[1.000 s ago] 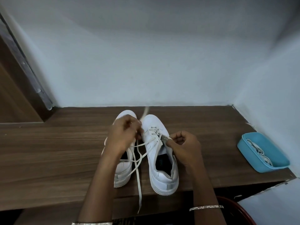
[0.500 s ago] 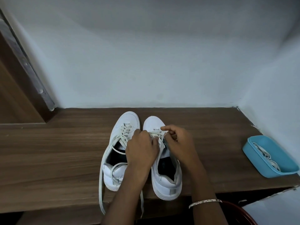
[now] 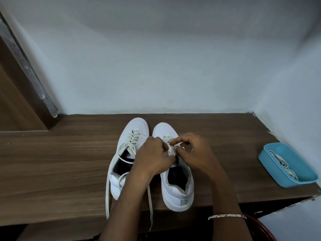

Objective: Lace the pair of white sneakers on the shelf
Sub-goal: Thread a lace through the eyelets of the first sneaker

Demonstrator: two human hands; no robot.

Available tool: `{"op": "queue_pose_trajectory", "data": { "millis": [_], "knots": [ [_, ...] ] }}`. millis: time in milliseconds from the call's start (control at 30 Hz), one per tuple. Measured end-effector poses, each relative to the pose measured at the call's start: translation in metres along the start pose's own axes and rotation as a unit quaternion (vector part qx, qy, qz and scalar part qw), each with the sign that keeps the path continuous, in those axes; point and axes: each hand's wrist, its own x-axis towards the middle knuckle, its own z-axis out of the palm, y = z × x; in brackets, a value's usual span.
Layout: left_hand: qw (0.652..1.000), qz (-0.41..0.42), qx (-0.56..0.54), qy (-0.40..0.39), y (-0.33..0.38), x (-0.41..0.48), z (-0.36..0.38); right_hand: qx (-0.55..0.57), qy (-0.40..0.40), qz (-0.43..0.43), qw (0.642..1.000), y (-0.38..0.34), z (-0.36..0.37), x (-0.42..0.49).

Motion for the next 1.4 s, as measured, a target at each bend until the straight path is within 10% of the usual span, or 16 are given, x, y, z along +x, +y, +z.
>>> {"op": "queue_pose_trajectory", "data": {
  "millis": [300,500,767,933,1067,1400],
  "knots": [
    [0.996,-0.028,0.022,0.086,0.000,-0.005,0.000,-0.003,-0.036,-0.005,0.999,0.003,0.002,-0.003],
    [0.990,-0.065,-0.129,0.002,-0.016,-0.003,-0.015,-0.066,-0.022,-0.046,0.997,-0.001,0.007,-0.003],
    [0.991,-0.050,-0.125,0.022,-0.015,-0.005,-0.018,-0.218,0.120,-0.116,0.962,-0.004,0.028,-0.003],
    [0.996,-0.051,-0.060,0.053,-0.010,-0.006,-0.019,0.115,0.245,0.015,0.963,-0.001,0.036,-0.004],
    [0.994,-0.064,-0.076,0.050,-0.011,-0.006,-0.016,0.462,0.304,0.193,0.810,-0.012,0.033,0.003],
    [0.988,-0.088,-0.095,0.086,-0.005,-0.006,-0.008,0.609,0.277,0.265,0.694,-0.008,-0.004,-0.005]
  ]
}}
